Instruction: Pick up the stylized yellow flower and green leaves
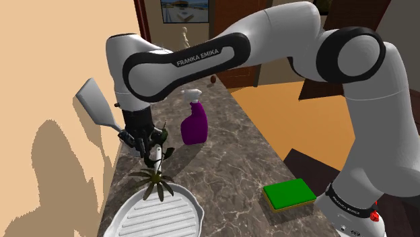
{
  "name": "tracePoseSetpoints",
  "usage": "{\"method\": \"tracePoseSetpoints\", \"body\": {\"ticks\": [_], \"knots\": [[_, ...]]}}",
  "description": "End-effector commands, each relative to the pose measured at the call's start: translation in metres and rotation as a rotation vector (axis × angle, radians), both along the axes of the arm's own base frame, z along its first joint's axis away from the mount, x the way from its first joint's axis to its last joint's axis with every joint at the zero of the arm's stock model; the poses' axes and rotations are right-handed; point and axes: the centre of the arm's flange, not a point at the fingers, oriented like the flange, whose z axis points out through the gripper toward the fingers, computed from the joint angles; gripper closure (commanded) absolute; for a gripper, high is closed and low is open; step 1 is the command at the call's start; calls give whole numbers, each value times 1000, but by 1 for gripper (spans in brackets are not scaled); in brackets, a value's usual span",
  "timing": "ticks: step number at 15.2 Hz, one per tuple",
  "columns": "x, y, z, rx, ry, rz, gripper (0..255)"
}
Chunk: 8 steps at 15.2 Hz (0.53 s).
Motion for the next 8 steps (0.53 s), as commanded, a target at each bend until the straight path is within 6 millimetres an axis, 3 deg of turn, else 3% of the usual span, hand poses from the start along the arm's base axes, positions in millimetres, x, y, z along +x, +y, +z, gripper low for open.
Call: {"method": "tracePoseSetpoints", "body": {"ticks": [1, 8], "knots": [[0, 0, 11, 0, 0, 0, 255], [0, 0, 48, 0, 0, 0, 255]]}}
